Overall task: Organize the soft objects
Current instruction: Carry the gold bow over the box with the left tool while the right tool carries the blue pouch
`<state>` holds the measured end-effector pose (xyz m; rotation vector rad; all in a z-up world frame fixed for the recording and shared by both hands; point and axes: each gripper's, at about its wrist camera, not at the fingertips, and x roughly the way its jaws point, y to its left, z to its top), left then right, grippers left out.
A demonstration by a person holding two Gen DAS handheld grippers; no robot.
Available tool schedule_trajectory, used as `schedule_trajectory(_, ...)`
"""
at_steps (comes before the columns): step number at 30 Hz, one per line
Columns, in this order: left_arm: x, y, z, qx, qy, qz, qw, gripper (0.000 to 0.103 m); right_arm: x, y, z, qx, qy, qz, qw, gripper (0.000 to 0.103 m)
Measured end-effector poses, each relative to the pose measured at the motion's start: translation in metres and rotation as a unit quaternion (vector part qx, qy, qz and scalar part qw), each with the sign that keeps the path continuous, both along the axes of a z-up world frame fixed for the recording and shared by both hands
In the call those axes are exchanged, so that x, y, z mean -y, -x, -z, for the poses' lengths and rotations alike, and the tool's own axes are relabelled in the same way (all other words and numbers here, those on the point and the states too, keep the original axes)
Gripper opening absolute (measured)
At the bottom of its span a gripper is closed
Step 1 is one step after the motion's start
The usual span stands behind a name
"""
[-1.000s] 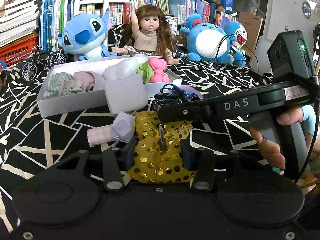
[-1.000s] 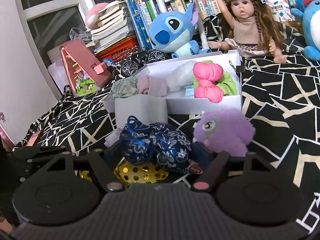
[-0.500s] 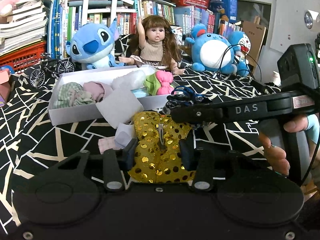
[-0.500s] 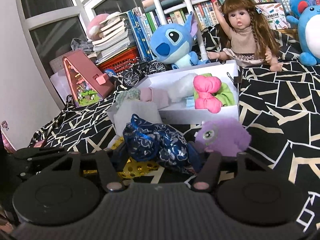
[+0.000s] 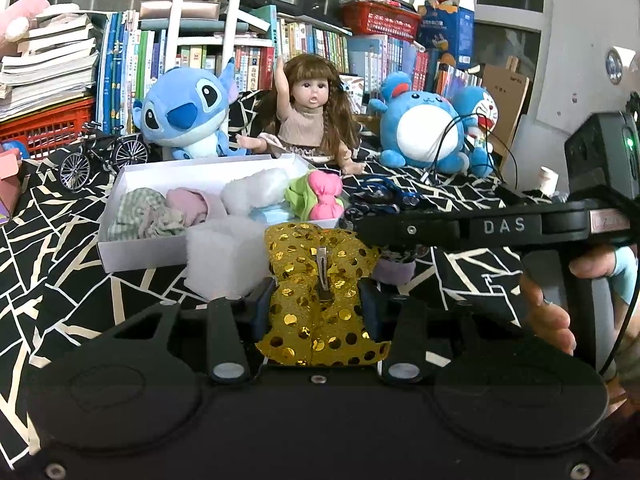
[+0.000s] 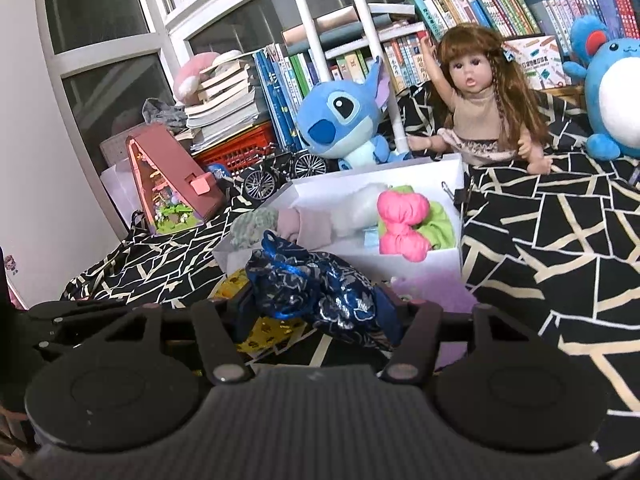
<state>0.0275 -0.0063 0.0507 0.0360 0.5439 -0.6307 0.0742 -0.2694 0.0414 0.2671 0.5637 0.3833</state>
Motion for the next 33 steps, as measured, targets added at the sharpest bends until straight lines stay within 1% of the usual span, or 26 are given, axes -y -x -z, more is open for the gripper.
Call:
schedule_trajectory(7, -0.004, -0.007, -0.008, 0.005, 0.012, -0.014, 0.9998, 0.042, 0.004, 0.001, -0.004, 0.010, -0.001, 0.011, 1.000, 0.063)
schedule_trajectory(18, -0.014, -0.024, -0.024, 0.024, 0.025, -0.043, 0.9985, 0.042, 0.008, 0.001, -0.013, 0.028, 0.004, 0.025, 0.999, 0.063)
schedule_trajectory(23, -0.023, -0.036, -0.031, 0.027, 0.037, -0.064, 0.9969, 0.042, 0.008, -0.002, -0.020, 0.039, 0.008, 0.030, 0.999, 0.063)
schedule_trajectory(29, -0.033, -0.053, -0.040, 0.034, 0.043, -0.088, 0.9946, 0.042, 0.010, -0.008, -0.030, 0.055, 0.011, 0.038, 0.998, 0.062)
schedule_trajectory(33, -0.040, -0.067, -0.046, 0.030, 0.052, -0.104, 0.9928, 0.042, 0.010, -0.015, -0.035, 0.060, 0.010, 0.040, 0.997, 0.061)
